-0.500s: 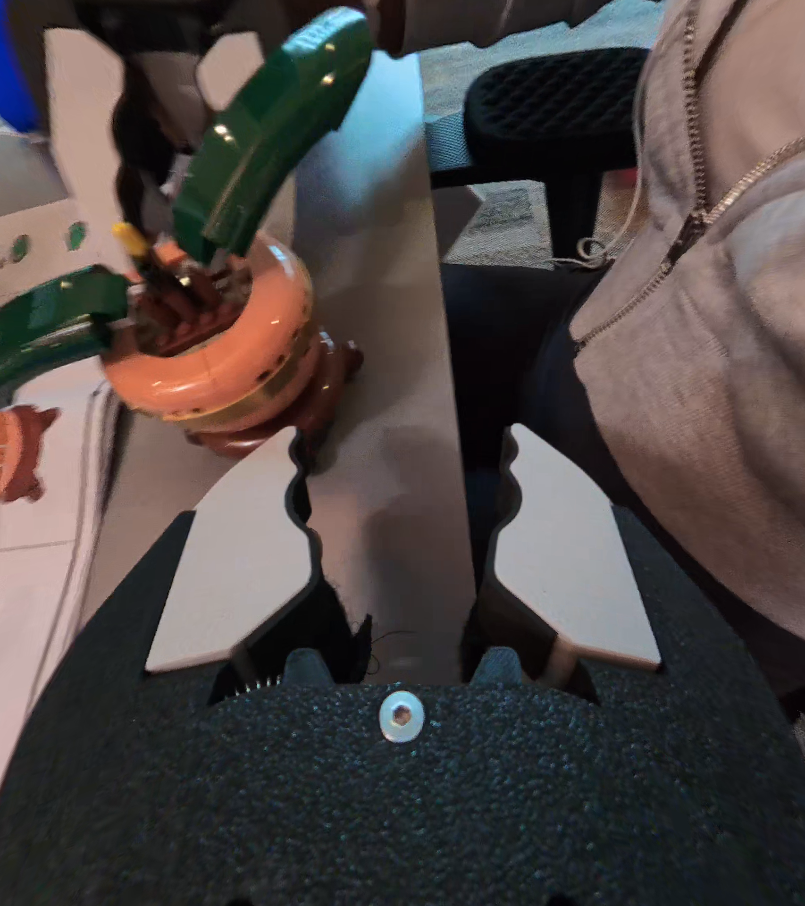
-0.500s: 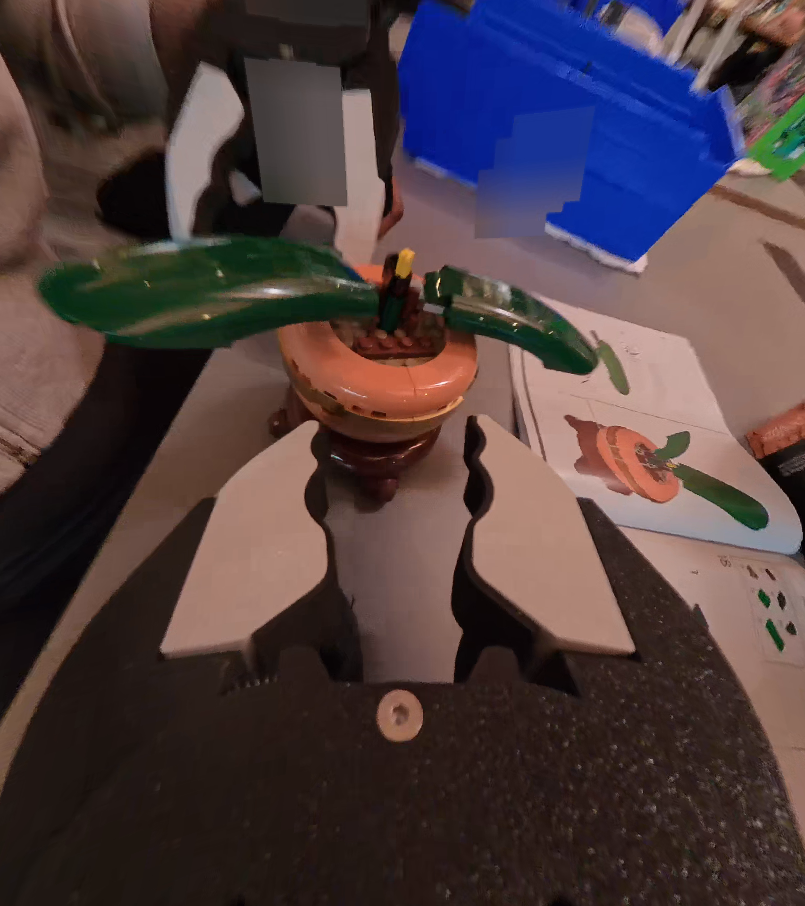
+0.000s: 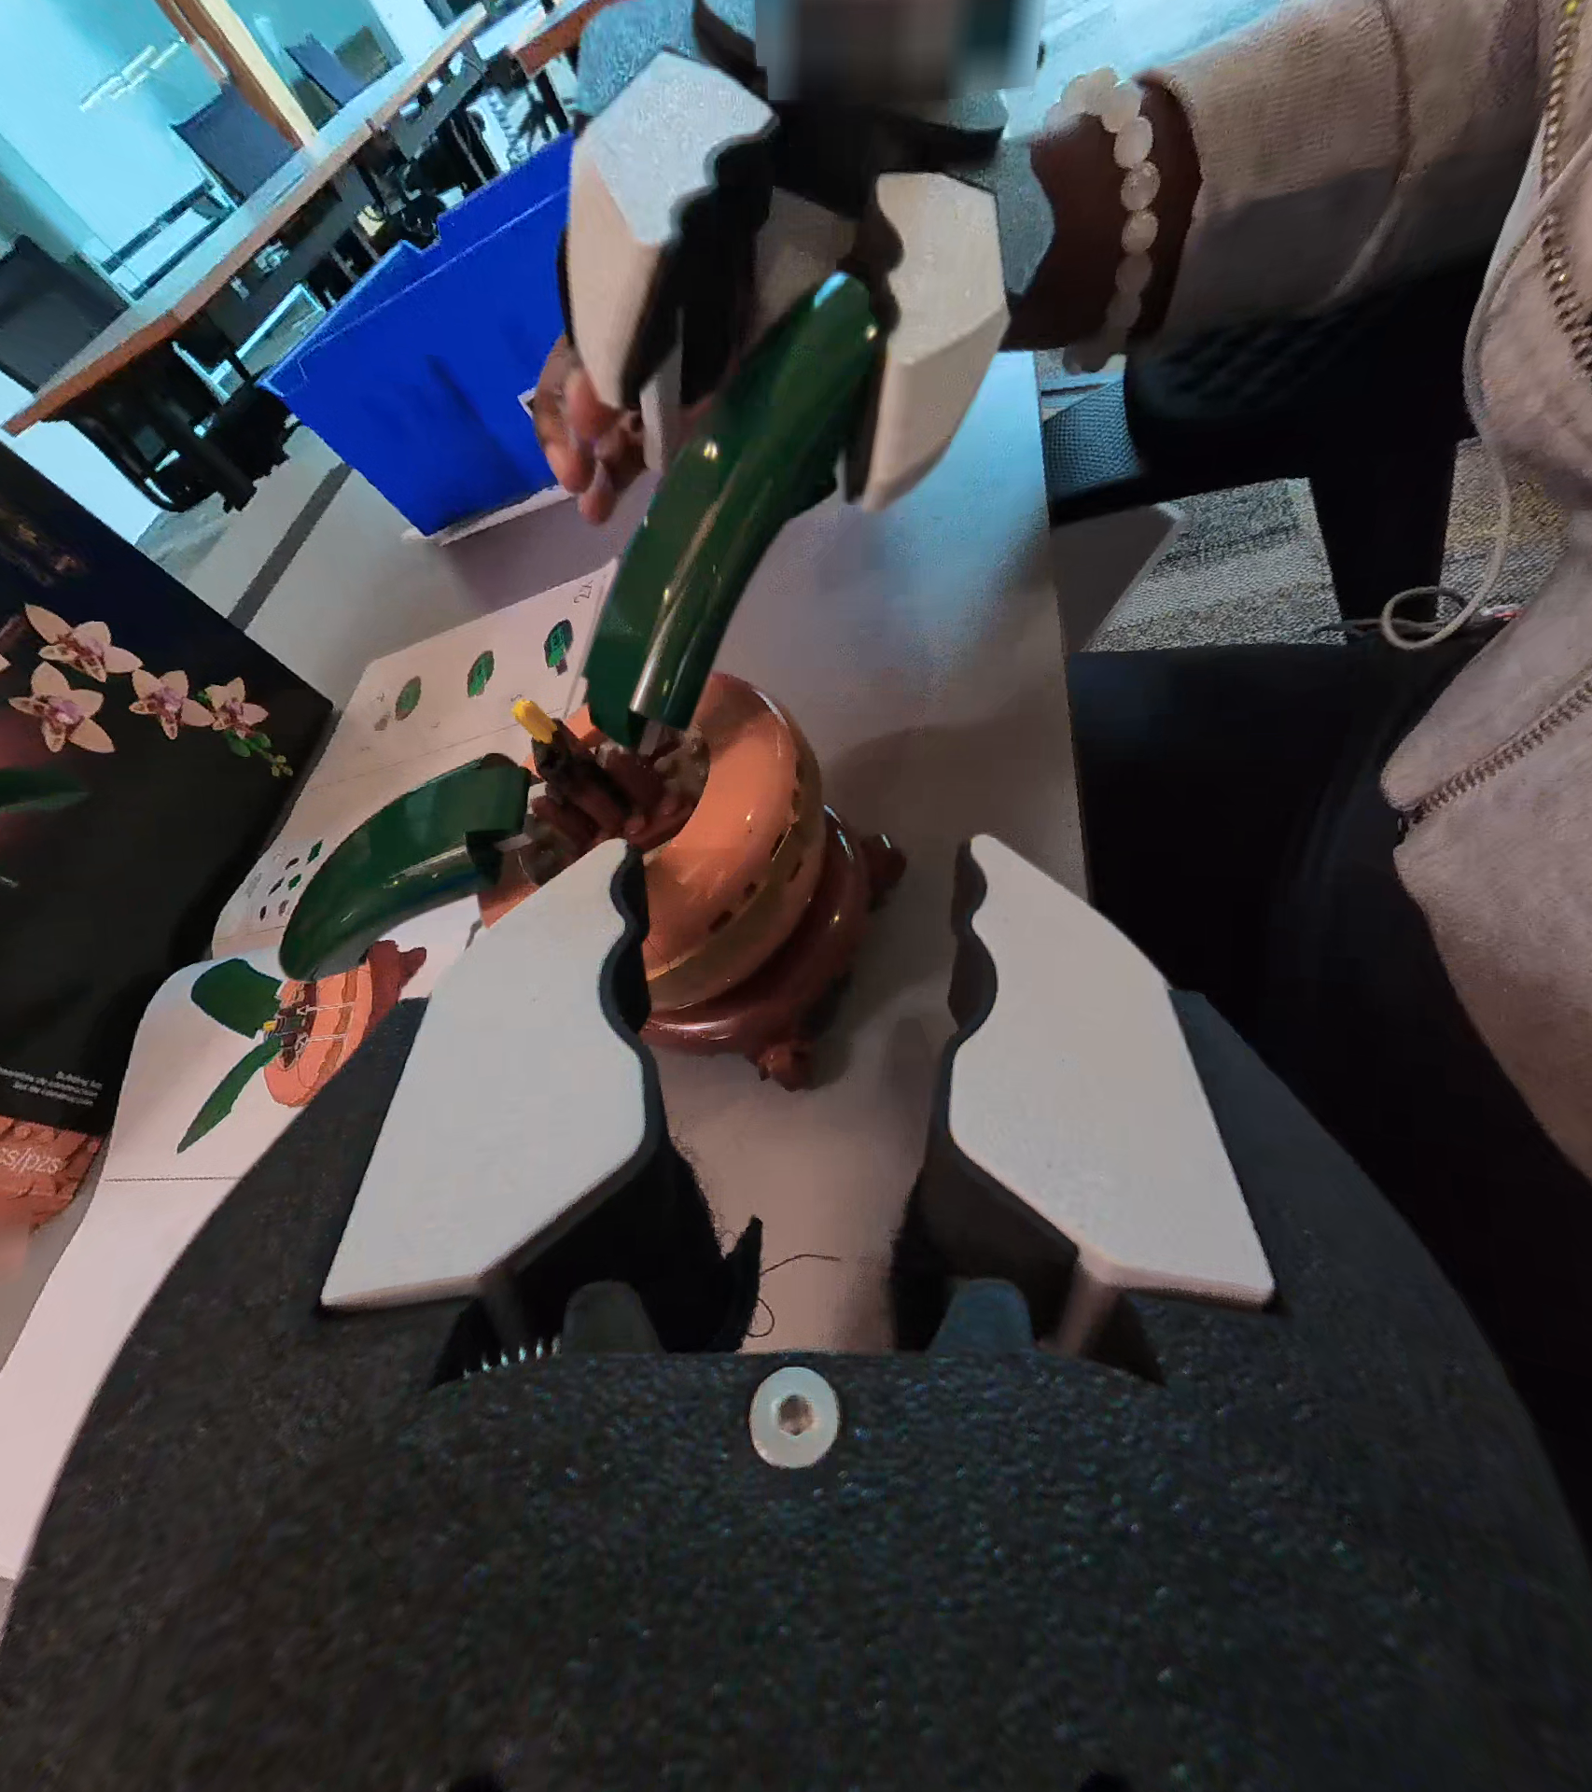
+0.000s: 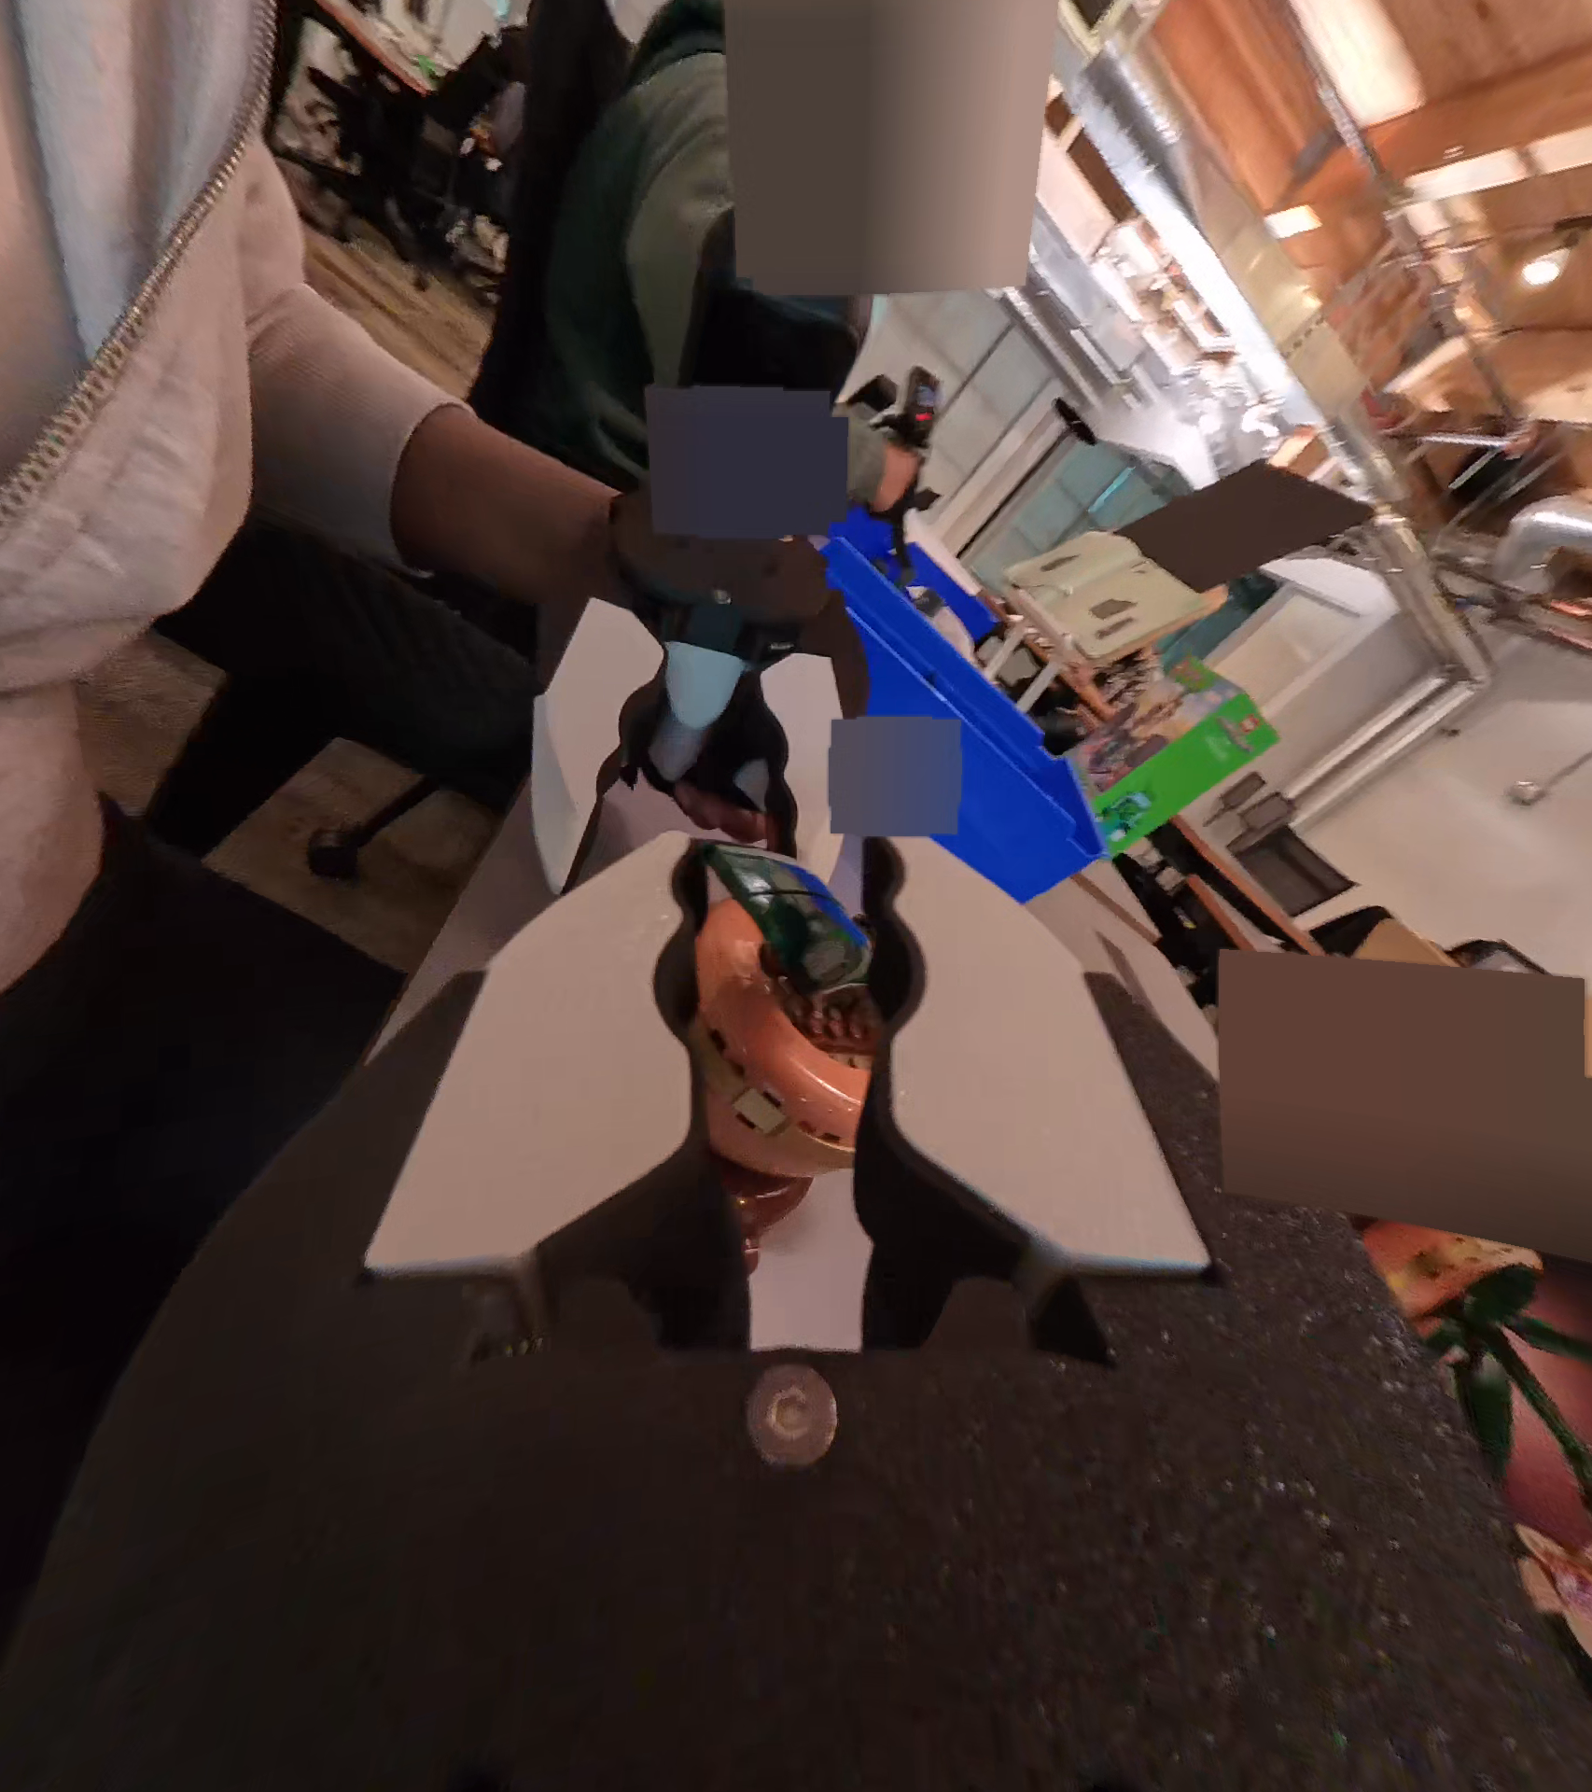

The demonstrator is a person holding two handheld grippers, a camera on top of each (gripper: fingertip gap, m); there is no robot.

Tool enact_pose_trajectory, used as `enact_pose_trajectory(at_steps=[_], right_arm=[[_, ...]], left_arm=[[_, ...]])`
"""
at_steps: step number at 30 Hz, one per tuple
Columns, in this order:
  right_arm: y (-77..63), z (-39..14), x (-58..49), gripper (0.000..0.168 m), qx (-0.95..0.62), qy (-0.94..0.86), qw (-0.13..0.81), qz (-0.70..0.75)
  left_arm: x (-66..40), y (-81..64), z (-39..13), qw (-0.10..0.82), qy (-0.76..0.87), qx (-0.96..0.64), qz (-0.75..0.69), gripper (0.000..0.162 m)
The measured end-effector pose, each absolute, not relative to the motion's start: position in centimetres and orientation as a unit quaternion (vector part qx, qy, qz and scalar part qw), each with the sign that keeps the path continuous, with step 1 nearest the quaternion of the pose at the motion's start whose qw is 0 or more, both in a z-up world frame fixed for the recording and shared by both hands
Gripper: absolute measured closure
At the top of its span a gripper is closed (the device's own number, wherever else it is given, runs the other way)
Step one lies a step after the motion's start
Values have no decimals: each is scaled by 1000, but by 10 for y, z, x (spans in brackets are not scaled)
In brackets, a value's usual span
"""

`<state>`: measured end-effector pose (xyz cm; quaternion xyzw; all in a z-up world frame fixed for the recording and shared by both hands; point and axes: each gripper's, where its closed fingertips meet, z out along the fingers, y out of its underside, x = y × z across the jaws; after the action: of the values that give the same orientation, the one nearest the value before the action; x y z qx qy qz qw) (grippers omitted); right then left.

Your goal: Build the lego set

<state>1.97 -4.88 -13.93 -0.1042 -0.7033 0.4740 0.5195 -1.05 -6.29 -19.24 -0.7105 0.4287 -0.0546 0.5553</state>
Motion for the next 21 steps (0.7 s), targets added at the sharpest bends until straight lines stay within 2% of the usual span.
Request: enact_pose_trajectory(at_steps=[1,2,9,21], right_arm=[[-48,-140,19,146,-105,-712,506,476],[-48,-140,18,148,-108,-720,490,480],[-43,-139,21,148,-133,-780,380,479],[-43,-131,14,147,-140,-895,221,362]], left_arm=[[-10,-63,-192,553,428,-713,-57,102],[-10,-63,-192,551,427,-715,-56,102],[-4,-62,-195,540,435,-718,-61,100],[2,-58,-196,528,437,-727,-42,101]])
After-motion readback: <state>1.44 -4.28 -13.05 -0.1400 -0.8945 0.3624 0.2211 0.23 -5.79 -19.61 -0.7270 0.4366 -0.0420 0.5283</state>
